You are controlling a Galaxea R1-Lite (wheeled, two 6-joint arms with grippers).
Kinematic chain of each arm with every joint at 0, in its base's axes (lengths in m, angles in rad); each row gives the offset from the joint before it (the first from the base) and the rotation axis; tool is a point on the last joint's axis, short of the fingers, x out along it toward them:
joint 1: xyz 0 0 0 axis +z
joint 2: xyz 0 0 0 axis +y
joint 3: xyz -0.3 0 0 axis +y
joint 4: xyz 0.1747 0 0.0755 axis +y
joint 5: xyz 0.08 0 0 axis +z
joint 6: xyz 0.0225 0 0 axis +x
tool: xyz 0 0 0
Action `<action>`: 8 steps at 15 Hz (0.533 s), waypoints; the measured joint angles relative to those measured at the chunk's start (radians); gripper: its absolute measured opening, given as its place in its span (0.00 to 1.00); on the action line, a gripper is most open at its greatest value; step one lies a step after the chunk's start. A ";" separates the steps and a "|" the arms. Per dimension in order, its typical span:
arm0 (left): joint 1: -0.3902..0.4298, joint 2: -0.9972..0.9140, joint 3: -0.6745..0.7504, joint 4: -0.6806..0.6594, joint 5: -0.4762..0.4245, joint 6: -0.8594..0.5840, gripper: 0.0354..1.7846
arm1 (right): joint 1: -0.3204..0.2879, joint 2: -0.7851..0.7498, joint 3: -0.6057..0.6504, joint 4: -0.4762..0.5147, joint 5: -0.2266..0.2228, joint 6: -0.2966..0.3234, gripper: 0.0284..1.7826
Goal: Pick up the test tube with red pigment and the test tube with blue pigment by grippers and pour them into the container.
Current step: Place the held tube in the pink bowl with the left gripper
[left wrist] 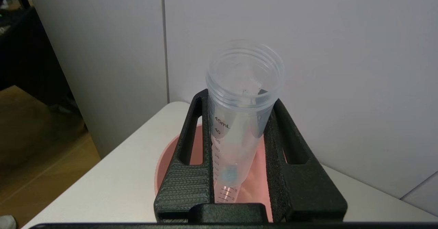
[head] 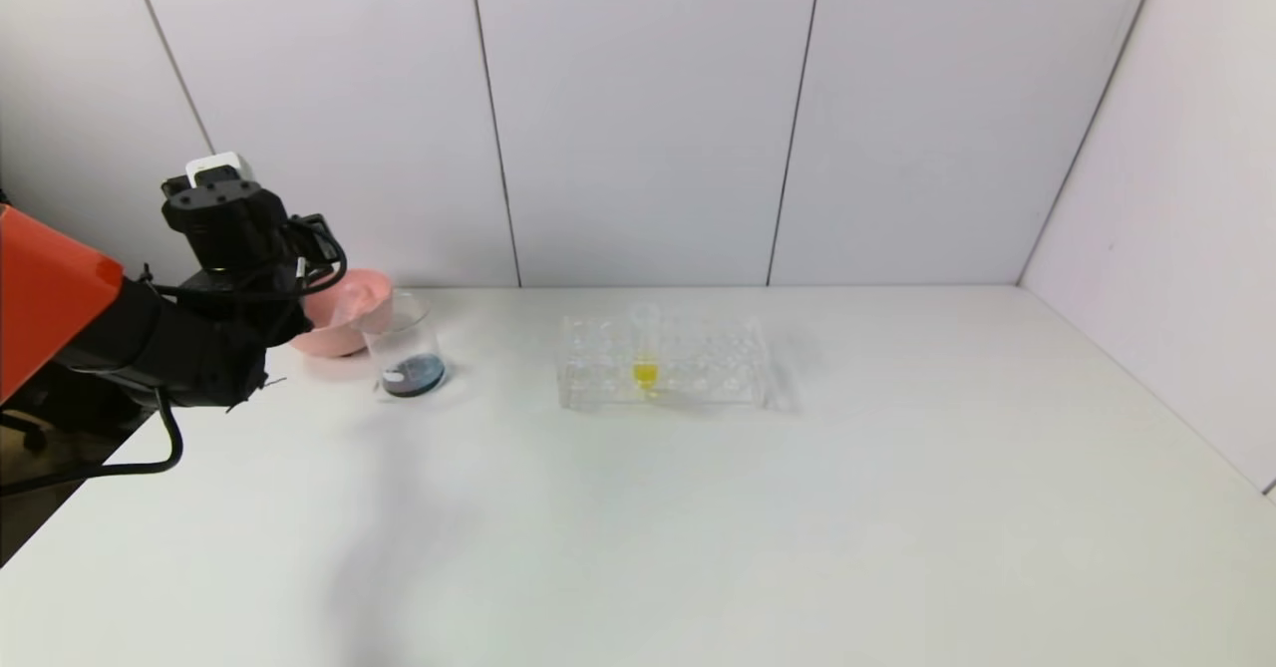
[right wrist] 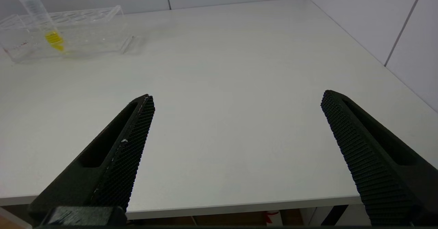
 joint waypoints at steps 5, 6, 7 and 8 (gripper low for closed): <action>0.027 0.067 -0.134 0.158 -0.027 -0.058 0.23 | 0.000 0.000 0.000 0.000 0.000 0.000 1.00; 0.027 0.074 -0.138 0.156 -0.027 -0.058 0.23 | 0.000 0.000 0.000 0.000 0.000 0.001 1.00; 0.027 0.079 -0.141 0.155 -0.026 -0.058 0.25 | 0.000 0.000 0.000 0.000 0.000 0.001 1.00; 0.028 0.081 -0.142 0.154 -0.026 -0.057 0.27 | 0.000 0.000 0.000 0.000 -0.001 0.000 1.00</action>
